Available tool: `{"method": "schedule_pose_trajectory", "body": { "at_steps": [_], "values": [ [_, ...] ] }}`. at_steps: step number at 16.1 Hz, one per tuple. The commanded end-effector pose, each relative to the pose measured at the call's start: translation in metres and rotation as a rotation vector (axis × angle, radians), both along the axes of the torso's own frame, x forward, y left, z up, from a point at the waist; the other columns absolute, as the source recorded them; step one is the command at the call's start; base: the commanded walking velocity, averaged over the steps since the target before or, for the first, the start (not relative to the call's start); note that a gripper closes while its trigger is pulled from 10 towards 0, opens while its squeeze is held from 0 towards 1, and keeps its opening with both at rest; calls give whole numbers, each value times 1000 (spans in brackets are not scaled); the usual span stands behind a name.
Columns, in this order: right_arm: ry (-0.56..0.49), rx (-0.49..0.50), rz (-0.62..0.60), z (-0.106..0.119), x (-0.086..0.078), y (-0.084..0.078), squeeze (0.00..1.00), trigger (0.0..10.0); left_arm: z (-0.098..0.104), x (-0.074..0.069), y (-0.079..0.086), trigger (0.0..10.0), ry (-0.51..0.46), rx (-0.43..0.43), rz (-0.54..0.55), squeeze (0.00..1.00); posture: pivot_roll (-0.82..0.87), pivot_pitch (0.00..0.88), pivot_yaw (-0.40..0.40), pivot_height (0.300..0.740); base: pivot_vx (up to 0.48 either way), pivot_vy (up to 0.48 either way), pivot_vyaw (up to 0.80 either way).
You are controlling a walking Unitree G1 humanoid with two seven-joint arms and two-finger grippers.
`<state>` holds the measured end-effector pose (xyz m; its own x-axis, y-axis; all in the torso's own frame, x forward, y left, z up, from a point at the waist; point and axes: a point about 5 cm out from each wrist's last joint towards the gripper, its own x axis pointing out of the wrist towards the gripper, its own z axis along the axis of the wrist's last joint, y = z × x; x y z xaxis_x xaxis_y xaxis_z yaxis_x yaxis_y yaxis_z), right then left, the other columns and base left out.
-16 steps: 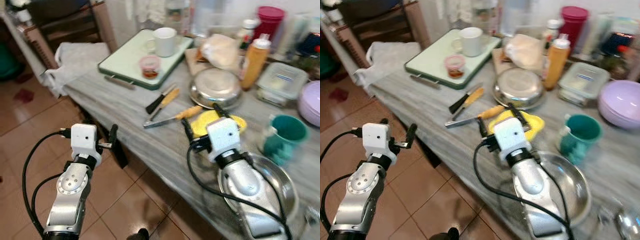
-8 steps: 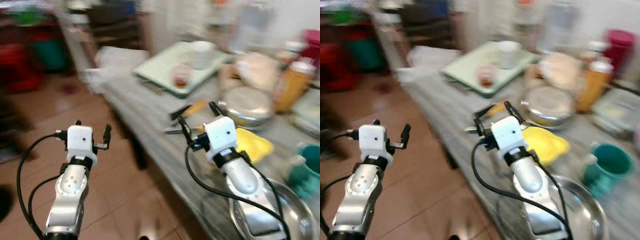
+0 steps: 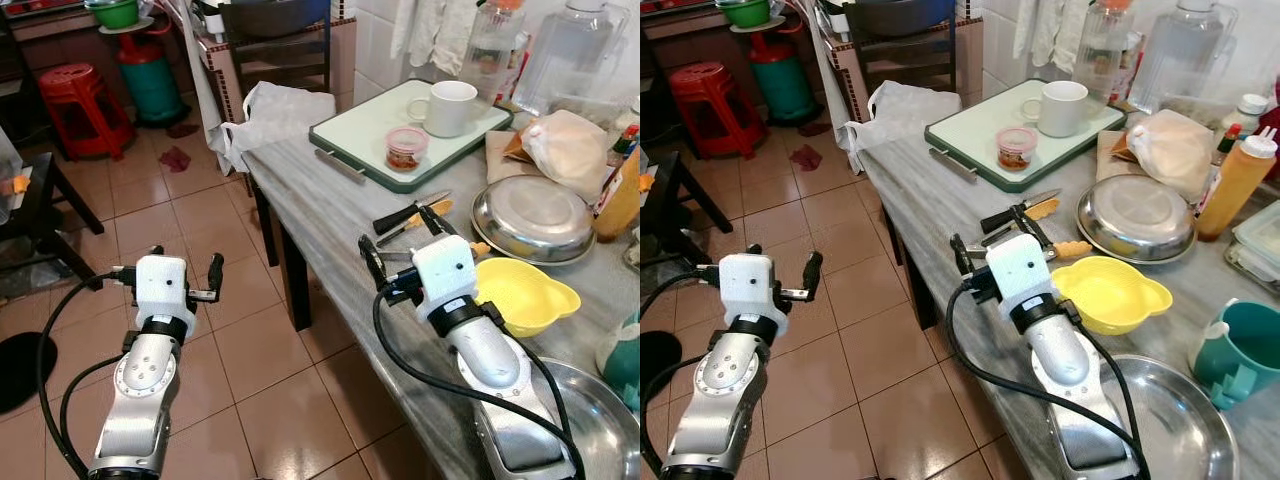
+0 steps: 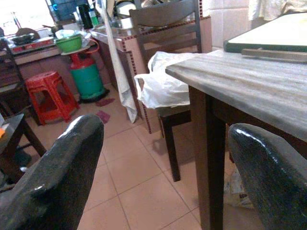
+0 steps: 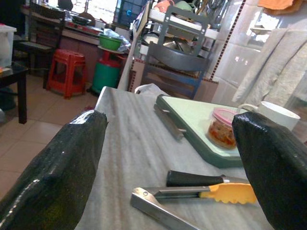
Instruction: Setting the table
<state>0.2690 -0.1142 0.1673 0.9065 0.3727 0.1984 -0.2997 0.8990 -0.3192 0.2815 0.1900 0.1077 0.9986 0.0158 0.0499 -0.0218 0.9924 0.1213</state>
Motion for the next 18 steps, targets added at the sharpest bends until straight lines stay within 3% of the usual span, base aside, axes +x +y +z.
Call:
{"method": "schedule_pose_trajectory", "body": {
  "at_steps": [1,6,12,18],
  "values": [
    [-10,11,20,4,-1,3,0,10000,-1,-1,5,10000,22,-22,27,0,-41,75,35,740,0,0,0],
    [-8,17,21,3,0,5,0,10000,-1,0,4,10000,25,-15,10,0,-41,74,40,740,0,129,0],
    [-7,22,-10,3,2,2,0,10000,-2,2,2,10000,30,-20,-6,0,-41,72,46,740,0,480,0],
    [68,60,-108,-11,10,-6,0,10000,-2,3,2,10000,34,-10,-13,0,-37,67,50,740,0,480,0]
  ]
}}
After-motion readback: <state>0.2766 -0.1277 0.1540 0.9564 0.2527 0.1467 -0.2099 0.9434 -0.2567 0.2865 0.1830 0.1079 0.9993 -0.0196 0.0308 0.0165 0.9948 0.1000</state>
